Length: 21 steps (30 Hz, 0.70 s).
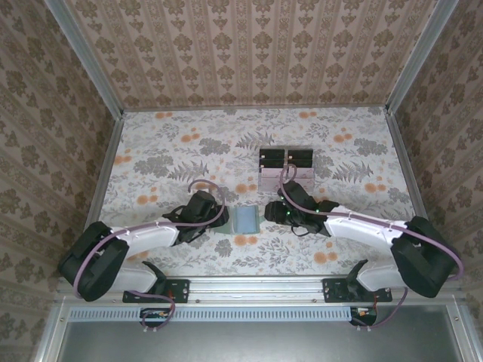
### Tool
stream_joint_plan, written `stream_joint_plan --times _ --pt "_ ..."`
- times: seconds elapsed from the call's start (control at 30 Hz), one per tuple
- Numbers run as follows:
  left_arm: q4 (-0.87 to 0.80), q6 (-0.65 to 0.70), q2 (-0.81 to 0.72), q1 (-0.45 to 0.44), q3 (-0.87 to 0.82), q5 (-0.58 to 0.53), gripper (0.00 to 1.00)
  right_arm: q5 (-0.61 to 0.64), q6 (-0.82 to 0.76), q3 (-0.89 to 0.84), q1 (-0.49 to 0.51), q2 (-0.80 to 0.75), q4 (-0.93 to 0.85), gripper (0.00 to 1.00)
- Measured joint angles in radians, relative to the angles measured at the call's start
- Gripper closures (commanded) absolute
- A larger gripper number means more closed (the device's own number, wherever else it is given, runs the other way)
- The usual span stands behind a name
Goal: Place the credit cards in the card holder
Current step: Flip over the card slot in the card holder.
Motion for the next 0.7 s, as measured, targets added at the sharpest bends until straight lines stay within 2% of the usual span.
stream_joint_plan --times 0.3,0.6,0.7 --pt "-0.186 0.062 -0.058 0.002 0.082 -0.021 0.28 -0.008 -0.024 0.136 0.087 0.006 -0.063 0.48" --pt "-0.282 0.095 -0.032 0.002 0.136 -0.034 0.29 -0.059 -0.032 0.204 0.091 0.213 -0.042 0.48" --pt "-0.294 0.093 -0.007 0.002 0.135 -0.036 0.32 -0.071 -0.032 0.215 0.092 0.26 -0.031 0.48"
